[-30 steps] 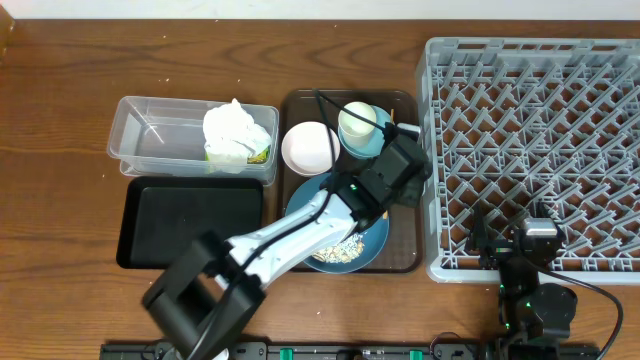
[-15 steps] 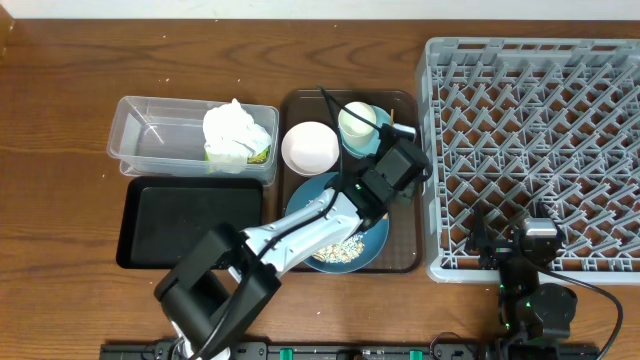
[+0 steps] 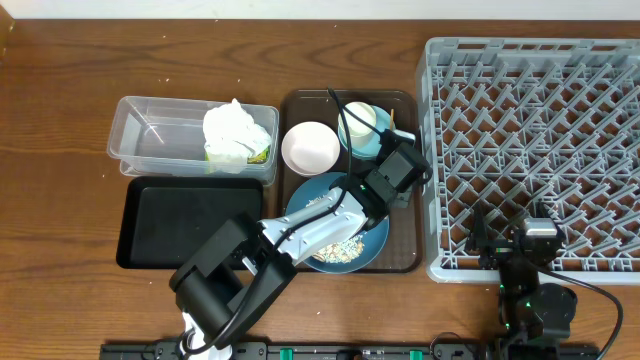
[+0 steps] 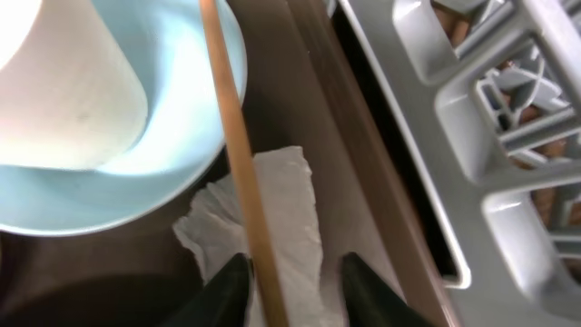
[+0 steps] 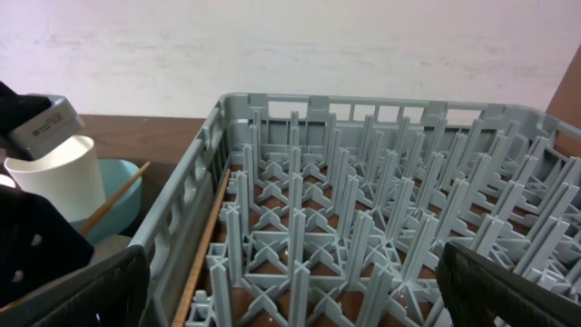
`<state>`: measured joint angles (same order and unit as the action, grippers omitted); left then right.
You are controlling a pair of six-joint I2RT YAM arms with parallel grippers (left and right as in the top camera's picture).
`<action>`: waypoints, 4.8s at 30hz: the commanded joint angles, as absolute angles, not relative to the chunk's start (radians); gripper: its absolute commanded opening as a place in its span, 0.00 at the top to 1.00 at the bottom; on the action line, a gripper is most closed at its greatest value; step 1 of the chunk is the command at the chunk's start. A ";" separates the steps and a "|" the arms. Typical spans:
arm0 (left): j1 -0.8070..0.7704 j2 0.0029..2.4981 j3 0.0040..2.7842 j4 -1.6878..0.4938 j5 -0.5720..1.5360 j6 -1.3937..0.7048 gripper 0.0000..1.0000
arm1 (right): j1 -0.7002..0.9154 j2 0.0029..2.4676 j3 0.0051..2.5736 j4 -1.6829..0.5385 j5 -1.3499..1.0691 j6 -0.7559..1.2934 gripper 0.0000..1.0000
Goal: Sort waste into correct bins and load items into the dishwasher rack
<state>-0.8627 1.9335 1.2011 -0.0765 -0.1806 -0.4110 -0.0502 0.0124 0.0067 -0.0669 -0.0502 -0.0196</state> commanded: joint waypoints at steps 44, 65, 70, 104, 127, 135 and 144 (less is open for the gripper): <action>-0.854 1.721 1.222 -0.067 -0.267 -0.482 0.94 | -0.053 0.009 0.006 -0.071 -0.054 -0.023 0.01; -0.868 1.817 1.221 0.187 0.051 -1.127 0.94 | -0.053 0.009 0.006 -0.071 -0.054 -0.024 0.01; -0.868 1.845 1.221 0.225 0.041 -1.127 0.94 | -0.053 0.009 0.006 -0.071 -0.054 -0.023 0.01; -0.903 1.924 1.221 0.310 -0.054 -1.128 0.92 | -0.053 0.009 0.006 -0.071 -0.054 -0.023 0.01; -0.899 1.851 1.222 0.333 -0.020 -0.858 0.62 | -0.053 0.009 0.006 -0.071 -0.053 -0.023 0.01; -0.848 1.695 1.222 -0.020 -0.009 -0.513 0.62 | -0.053 0.009 0.006 -0.071 -0.053 -0.023 0.01; -0.798 1.714 1.221 -0.223 0.099 -0.359 0.54 | -0.053 0.009 0.006 -0.071 -0.053 -0.024 0.01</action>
<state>-0.7948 1.6897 1.2102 -0.2104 0.0582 -0.4541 -0.0502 0.0124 0.0067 -0.0669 -0.0502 -0.0196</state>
